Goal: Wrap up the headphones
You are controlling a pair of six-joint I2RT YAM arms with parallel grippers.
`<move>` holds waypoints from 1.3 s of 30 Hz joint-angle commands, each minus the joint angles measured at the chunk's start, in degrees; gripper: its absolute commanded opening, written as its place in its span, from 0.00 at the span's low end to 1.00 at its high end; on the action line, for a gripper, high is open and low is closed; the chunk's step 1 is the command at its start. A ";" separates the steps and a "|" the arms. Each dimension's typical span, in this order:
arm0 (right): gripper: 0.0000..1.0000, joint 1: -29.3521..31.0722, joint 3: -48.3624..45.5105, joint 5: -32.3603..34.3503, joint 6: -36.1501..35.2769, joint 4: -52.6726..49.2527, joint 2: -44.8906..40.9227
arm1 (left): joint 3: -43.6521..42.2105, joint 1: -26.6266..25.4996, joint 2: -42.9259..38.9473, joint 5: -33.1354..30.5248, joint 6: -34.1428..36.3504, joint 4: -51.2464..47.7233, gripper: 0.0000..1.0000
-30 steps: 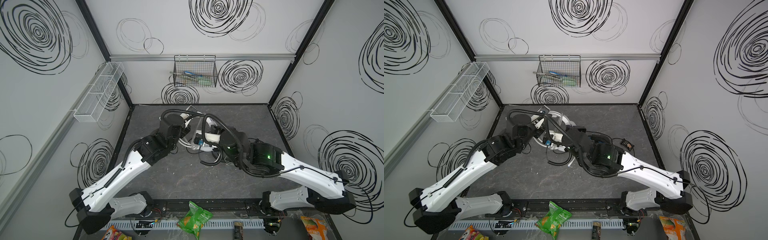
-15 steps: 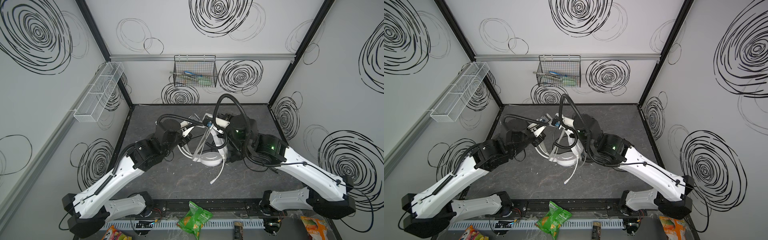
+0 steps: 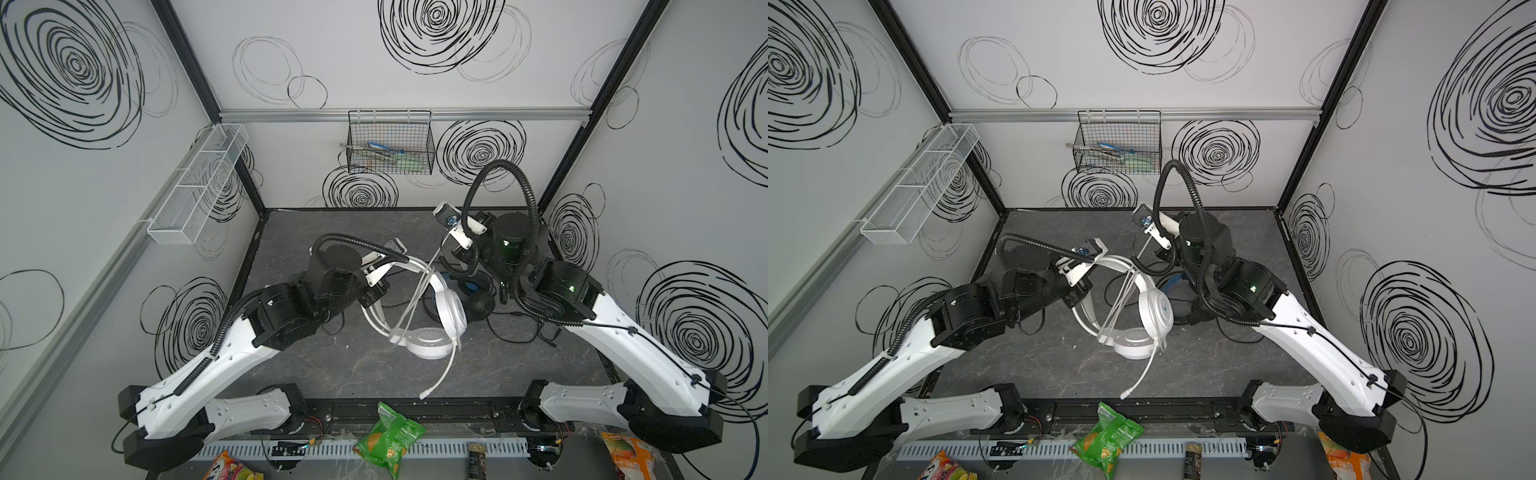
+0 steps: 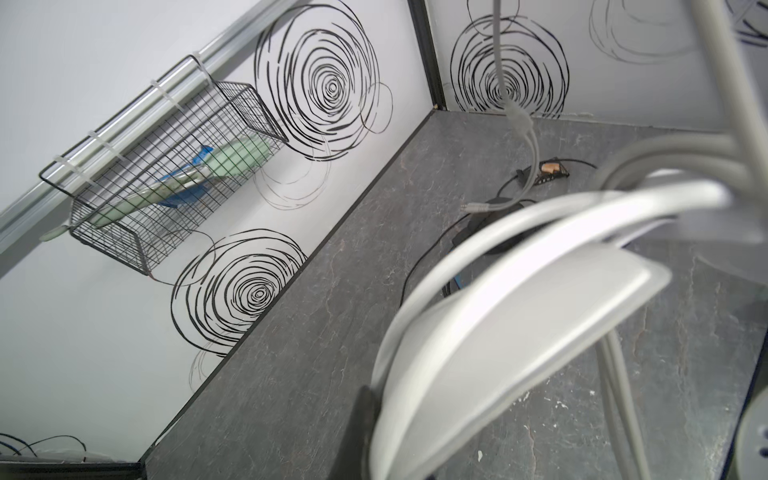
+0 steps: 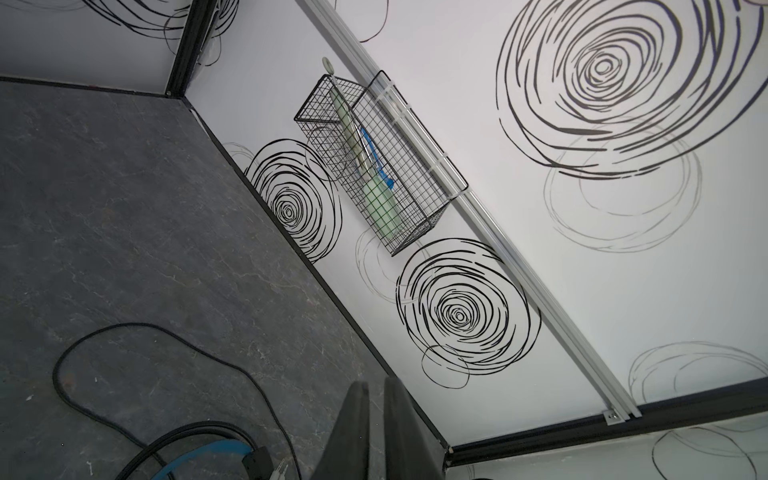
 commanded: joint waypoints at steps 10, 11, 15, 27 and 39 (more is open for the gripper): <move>0.13 -5.94 -3.32 -9.31 11.25 5.05 -2.83 | 7.37 -0.12 -3.73 6.49 -7.69 5.46 0.00; 0.14 -5.96 -4.05 -10.09 11.94 5.76 -3.02 | 8.32 -0.07 -3.55 6.78 -8.17 5.60 0.00; 0.18 -6.09 -7.36 -15.21 15.57 9.45 -4.42 | 12.49 -0.15 -3.12 8.29 -10.38 7.28 0.00; 0.22 -6.05 -17.28 -32.74 25.30 21.41 -7.40 | 20.04 -0.30 1.13 6.47 -13.35 12.23 0.00; 0.24 -6.36 -27.48 -39.58 38.27 29.43 -10.22 | 25.44 -0.18 4.57 6.31 -15.43 11.40 0.00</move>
